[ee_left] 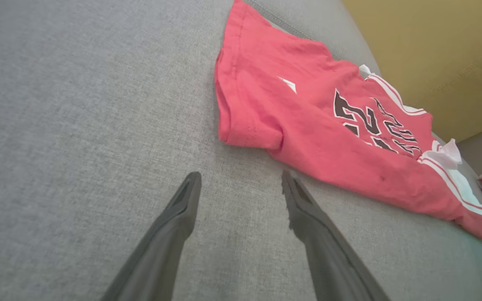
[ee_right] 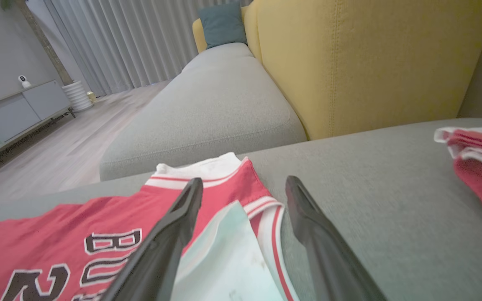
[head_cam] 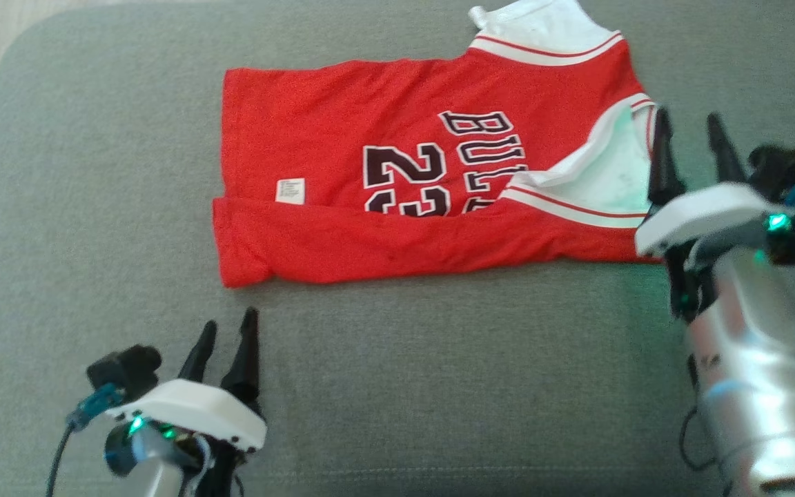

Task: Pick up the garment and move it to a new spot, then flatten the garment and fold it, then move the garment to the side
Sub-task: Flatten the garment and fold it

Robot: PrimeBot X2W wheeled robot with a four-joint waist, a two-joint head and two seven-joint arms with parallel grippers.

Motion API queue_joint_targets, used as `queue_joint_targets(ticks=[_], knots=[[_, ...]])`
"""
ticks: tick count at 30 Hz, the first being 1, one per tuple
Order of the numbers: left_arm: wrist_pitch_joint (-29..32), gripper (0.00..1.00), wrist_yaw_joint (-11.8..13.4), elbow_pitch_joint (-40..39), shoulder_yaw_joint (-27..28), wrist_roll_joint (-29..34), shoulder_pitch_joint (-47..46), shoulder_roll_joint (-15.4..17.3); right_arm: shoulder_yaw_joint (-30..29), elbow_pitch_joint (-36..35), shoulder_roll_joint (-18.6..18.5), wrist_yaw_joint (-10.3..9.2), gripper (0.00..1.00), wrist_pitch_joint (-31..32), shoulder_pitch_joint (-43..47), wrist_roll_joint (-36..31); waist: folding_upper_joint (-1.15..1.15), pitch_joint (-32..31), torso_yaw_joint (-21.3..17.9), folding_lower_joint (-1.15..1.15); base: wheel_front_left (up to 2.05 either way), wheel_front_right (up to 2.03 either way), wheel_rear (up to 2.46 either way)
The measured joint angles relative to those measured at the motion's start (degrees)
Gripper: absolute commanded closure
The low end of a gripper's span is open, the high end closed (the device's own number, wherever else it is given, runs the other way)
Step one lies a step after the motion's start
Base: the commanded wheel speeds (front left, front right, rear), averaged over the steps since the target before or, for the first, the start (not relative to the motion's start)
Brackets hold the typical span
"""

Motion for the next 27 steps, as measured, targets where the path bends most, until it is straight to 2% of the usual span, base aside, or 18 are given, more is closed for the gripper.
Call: queue_joint_targets(ticks=[8,15,22,23,25,26,27], knots=[[3.1,0.0,2.0,-3.1,2.7,-1.8,1.4,1.8,6.7,-10.5,0.3,0.0,0.0,0.0,9.4,4.6,0.0,0.1,-3.6,0.0,0.0,0.0,0.0],[4.8,0.0,3.8,-5.6,4.2,-2.5,-0.1,3.2,7.4,-20.4,0.4,0.0,0.0,2.0,13.2,6.1,0.0,2.9,-5.8,0.0,0.0,0.0,0.0],[8.0,0.0,5.3,-4.5,5.1,-4.3,-2.2,3.8,7.4,-25.4,0.5,0.0,0.0,3.9,15.0,6.1,0.0,4.8,-7.3,0.0,0.0,0.0,0.0],[8.5,0.04,5.4,-4.4,5.1,-4.3,-2.3,4.0,7.5,-25.9,0.5,0.0,0.0,4.1,15.0,6.2,0.0,4.9,-7.5,0.0,0.0,0.0,0.0],[9.5,0.24,5.4,-4.3,5.1,-4.4,-2.9,4.4,7.8,-26.8,0.5,0.0,0.0,4.4,15.0,6.4,0.0,5.2,-7.7,0.0,0.0,0.0,0.0],[9.7,0.41,5.4,-4.3,5.1,-4.4,-3.1,4.5,8.0,-27.1,0.5,0.0,0.0,4.6,15.0,6.4,0.0,5.3,-7.8,0.0,0.0,0.0,0.0],[9.9,0.54,5.4,-4.3,5.1,-4.4,-3.3,4.5,8.1,-27.4,0.5,0.0,0.0,4.8,15.0,6.4,0.0,5.4,-7.8,0.0,0.0,0.0,0.0]])
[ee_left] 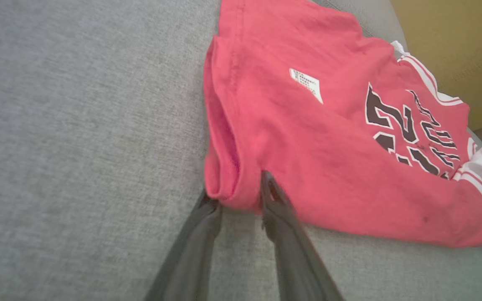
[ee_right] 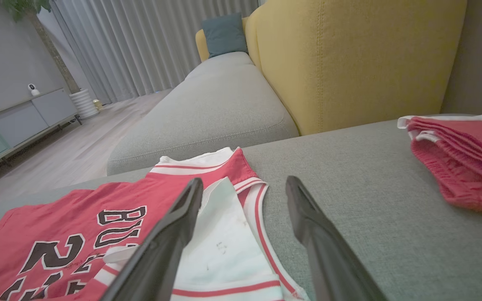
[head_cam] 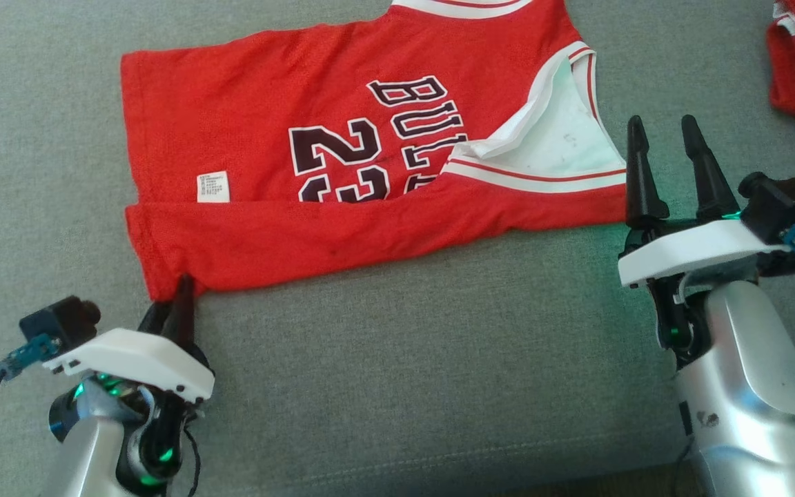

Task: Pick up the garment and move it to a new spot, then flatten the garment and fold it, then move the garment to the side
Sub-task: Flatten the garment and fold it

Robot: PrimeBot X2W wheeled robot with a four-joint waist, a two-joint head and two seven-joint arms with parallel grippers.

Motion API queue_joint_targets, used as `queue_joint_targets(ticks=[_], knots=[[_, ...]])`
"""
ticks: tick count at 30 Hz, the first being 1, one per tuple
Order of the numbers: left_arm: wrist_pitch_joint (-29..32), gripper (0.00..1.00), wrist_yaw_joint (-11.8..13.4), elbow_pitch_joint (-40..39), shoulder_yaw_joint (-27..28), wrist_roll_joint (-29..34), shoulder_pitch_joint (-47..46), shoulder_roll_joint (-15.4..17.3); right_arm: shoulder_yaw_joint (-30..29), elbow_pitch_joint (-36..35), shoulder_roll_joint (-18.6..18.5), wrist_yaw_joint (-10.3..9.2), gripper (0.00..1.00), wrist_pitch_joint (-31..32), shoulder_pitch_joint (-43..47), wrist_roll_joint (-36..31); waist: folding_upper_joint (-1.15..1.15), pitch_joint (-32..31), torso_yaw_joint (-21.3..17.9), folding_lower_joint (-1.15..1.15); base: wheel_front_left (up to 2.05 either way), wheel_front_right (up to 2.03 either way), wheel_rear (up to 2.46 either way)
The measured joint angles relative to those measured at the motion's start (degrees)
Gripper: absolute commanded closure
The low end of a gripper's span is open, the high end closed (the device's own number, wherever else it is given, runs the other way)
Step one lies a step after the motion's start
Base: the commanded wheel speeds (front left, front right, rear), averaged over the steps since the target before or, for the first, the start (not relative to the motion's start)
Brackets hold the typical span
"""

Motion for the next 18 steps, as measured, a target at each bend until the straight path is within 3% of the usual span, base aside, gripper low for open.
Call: queue_joint_targets(ticks=[2,3,4,18], knots=[[0.0,0.69,0.0,0.0,-0.1,0.0,0.0,0.0,0.1,-0.6,0.0,0.0,0.0,0.2,0.1,0.0,0.0,0.1,-0.1,0.0,0.0,0.0,0.0],[0.0,0.9,0.0,0.1,-0.1,0.0,0.0,0.0,0.2,-0.8,0.0,0.0,0.0,0.6,0.2,0.0,0.0,0.1,-0.1,0.0,0.0,0.0,0.0],[0.0,1.0,0.0,0.1,-0.1,0.0,0.0,0.0,0.2,-1.0,0.0,0.0,0.0,1.0,0.5,0.0,0.0,0.1,0.0,0.0,0.0,0.0,0.0],[-2.7,1.0,-0.2,-3.7,-0.2,-0.3,0.0,0.0,-5.3,4.4,0.3,0.0,0.0,13.2,2.5,-5.8,0.0,-0.6,2.2,0.0,0.0,0.0,0.0]])
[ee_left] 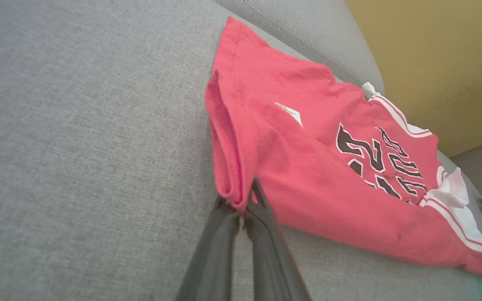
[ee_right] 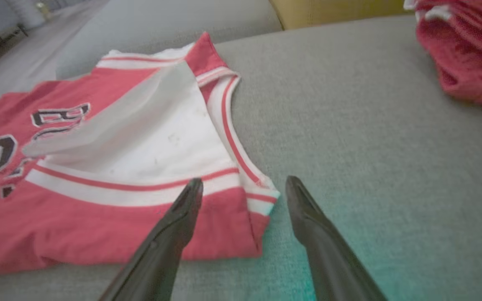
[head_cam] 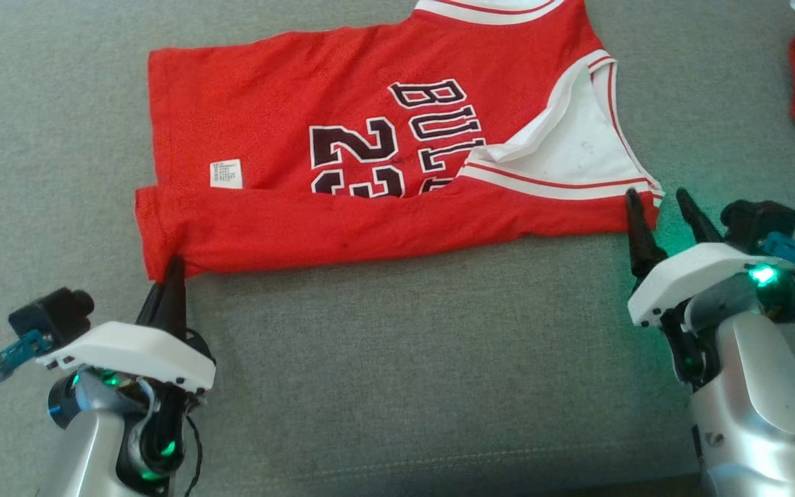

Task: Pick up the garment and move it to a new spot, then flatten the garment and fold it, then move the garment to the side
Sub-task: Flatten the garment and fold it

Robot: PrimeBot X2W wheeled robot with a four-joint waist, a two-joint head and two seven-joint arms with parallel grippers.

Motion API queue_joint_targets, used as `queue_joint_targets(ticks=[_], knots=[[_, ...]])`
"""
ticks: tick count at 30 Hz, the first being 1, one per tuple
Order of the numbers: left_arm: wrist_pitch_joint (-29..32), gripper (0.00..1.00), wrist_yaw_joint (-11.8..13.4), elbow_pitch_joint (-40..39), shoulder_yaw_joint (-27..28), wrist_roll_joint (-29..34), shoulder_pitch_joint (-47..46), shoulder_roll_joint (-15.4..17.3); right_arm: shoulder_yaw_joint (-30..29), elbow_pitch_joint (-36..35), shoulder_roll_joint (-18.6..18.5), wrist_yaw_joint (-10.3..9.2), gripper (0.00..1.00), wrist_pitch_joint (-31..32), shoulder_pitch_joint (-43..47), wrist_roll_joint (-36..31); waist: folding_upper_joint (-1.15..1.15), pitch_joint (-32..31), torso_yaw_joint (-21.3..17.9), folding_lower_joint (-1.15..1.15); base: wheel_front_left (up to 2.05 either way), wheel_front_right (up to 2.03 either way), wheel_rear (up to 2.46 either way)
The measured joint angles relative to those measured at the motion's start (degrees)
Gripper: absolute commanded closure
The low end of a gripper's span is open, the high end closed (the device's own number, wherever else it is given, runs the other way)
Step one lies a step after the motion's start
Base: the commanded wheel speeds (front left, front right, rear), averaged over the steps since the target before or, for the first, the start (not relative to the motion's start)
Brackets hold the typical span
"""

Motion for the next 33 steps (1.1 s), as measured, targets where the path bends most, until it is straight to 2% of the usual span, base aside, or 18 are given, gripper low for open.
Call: queue_joint_targets(ticks=[6,7,8,10,12,13,14,19,22,27,33], knots=[[-0.5,1.0,0.0,-0.8,-0.5,0.2,0.0,-0.3,-1.3,2.8,0.1,0.0,0.0,5.0,0.0,-1.3,0.0,-0.2,1.3,0.0,0.0,0.0,0.0],[-0.5,1.0,0.0,-0.8,-0.7,0.4,0.1,-0.4,-1.3,3.0,0.1,0.0,0.15,5.3,0.0,-1.2,0.0,-0.2,1.4,0.0,0.0,0.0,0.0],[-0.9,1.0,0.0,-0.8,-0.8,0.4,0.1,-0.5,-1.3,3.2,0.1,0.0,0.15,5.7,-0.2,-0.9,0.0,-0.2,1.5,0.0,0.0,0.0,0.0],[-1.0,1.0,0.0,-0.7,-0.8,0.4,0.1,-0.7,-1.0,3.6,0.0,0.0,0.53,6.4,-0.5,-0.5,0.0,-0.3,1.6,0.0,0.0,0.0,0.0],[-1.5,1.0,-0.2,-0.7,-0.9,0.4,0.1,-0.9,-0.5,4.3,0.0,0.0,0.72,6.7,-0.9,0.8,0.0,-0.5,1.7,0.0,0.0,0.0,0.0],[-1.6,1.0,-0.4,-0.7,-1.0,0.4,0.1,-0.9,-0.3,4.6,0.0,0.0,0.95,6.9,-1.1,1.4,0.0,-0.6,1.8,0.0,0.0,0.0,0.0],[-1.9,1.0,-0.4,-0.6,-1.1,0.4,0.1,-0.9,-0.2,5.1,0.1,0.0,1.0,6.9,-1.4,1.9,0.0,-0.7,1.8,0.0,0.0,0.0,0.0],[-2.8,1.0,-1.1,-0.2,-1.6,0.4,0.1,-0.9,-0.7,5.5,0.1,0.0,1.0,7.0,-1.9,5.1,0.0,-1.4,2.0,0.0,0.0,0.0,0.0],[-3.0,1.0,-1.4,-0.7,-1.6,0.4,0.1,-0.9,-1.2,3.4,0.1,0.0,1.0,7.8,-1.8,6.7,0.0,-1.9,1.9,0.0,0.0,0.0,0.0],[-3.4,1.0,-1.4,-3.6,-1.7,0.5,1.4,0.1,-0.8,-4.6,-0.9,0.0,1.0,11.6,0.7,11.1,0.0,-3.0,1.6,0.0,0.0,0.0,0.0],[-2.0,1.0,-1.3,-9.0,-2.4,1.0,7.3,1.6,-1.7,-16.7,-1.9,0.0,1.0,15.5,10.7,13.3,0.0,-3.7,0.9,0.0,0.0,0.0,0.0]])
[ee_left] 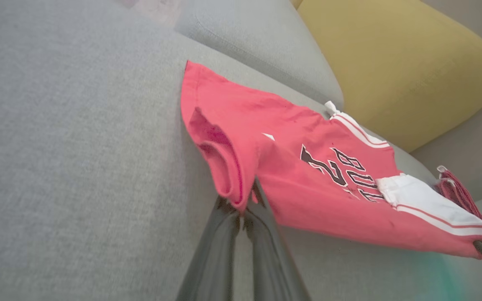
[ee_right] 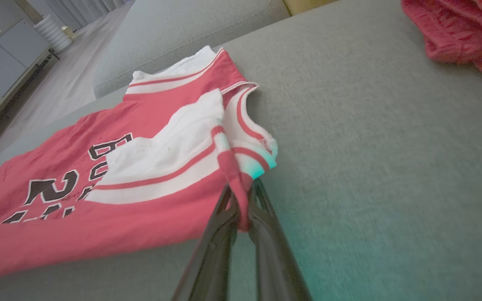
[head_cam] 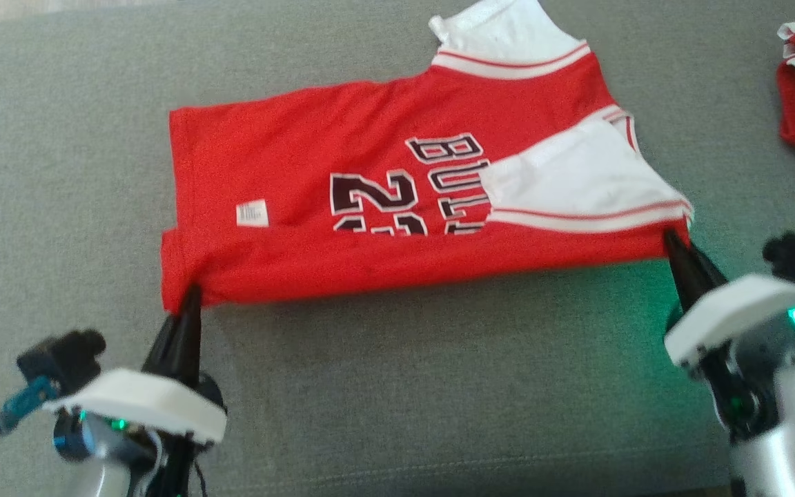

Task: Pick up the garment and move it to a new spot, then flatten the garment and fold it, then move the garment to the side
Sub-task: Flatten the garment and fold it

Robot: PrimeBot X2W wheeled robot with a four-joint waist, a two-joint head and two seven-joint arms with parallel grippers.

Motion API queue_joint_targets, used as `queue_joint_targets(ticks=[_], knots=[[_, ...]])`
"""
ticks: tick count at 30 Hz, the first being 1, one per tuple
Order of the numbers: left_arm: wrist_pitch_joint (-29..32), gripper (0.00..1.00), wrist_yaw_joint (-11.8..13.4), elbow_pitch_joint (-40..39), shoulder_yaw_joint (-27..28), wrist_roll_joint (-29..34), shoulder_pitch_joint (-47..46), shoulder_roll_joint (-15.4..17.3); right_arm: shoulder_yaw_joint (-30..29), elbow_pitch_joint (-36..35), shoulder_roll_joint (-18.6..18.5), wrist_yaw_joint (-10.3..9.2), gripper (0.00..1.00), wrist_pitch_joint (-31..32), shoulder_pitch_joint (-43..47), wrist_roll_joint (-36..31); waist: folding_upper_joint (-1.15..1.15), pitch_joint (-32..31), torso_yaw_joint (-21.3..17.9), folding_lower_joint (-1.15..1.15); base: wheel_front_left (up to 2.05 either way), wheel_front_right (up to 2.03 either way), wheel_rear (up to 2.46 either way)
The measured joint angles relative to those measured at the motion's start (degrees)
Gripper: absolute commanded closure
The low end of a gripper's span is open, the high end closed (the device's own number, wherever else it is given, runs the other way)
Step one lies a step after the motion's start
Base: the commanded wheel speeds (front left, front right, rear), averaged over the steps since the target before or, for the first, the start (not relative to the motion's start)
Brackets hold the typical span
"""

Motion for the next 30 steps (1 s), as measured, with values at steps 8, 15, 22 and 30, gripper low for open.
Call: queue_joint_targets(ticks=[8,15,22,30], knots=[[3.1,1.0,1.0,-2.7,-2.1,0.3,9.0,1.4,-1.9,-9.0,1.8,0.0,1.0,3.5,13.8,-0.1,0.0,-0.4,-1.0,0.0,0.0,0.0,0.0],[3.2,1.0,1.5,-1.5,-2.2,0.2,9.8,1.7,-1.3,-9.2,2.5,0.0,1.0,3.5,16.1,-0.1,0.0,-0.6,-1.8,0.0,0.0,0.0,0.0],[3.7,1.0,1.5,-0.6,-2.2,-0.1,9.9,1.8,-1.2,-8.1,2.6,0.0,1.0,3.1,16.0,-0.5,0.0,-1.1,-2.2,0.0,0.0,0.0,0.0],[3.5,0.0,1.6,0.4,-2.1,-0.6,10.3,2.1,-1.4,-7.6,2.6,0.0,0.0,1.3,16.0,-0.7,0.0,-1.9,-2.7,0.0,0.0,0.0,0.0]])
